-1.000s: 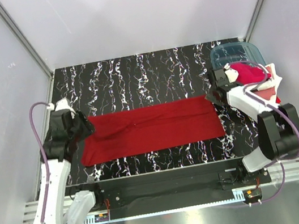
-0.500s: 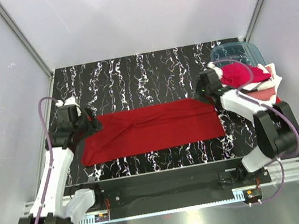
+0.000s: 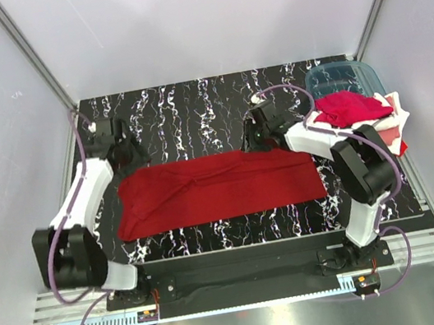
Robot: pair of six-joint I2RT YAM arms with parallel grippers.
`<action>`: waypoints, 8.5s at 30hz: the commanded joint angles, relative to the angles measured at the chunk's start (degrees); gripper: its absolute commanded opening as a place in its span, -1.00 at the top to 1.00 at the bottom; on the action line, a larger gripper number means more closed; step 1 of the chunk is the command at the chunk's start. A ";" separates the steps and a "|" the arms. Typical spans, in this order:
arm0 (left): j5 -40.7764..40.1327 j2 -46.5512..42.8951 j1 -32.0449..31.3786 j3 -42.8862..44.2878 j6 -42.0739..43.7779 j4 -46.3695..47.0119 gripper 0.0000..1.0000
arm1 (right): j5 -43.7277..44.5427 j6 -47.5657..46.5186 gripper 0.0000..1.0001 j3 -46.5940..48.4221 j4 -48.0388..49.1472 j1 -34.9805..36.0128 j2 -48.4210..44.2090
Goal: Fold and stack the t-shirts
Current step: Fold the tshirt
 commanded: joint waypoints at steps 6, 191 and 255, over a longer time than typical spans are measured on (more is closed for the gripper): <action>-1.31 12.84 0.75 10.06 -1.41 1.46 -0.17 | -7.60 -0.53 0.10 4.73 -2.60 1.98 6.48; -5.51 -8.68 -11.11 -21.49 -9.58 17.38 -0.31 | -10.16 -1.66 -0.20 -6.00 17.52 19.64 -2.13; 2.92 -14.40 -4.52 -28.26 -7.82 22.04 -0.28 | -10.51 -2.99 0.49 -6.61 3.19 22.02 -4.14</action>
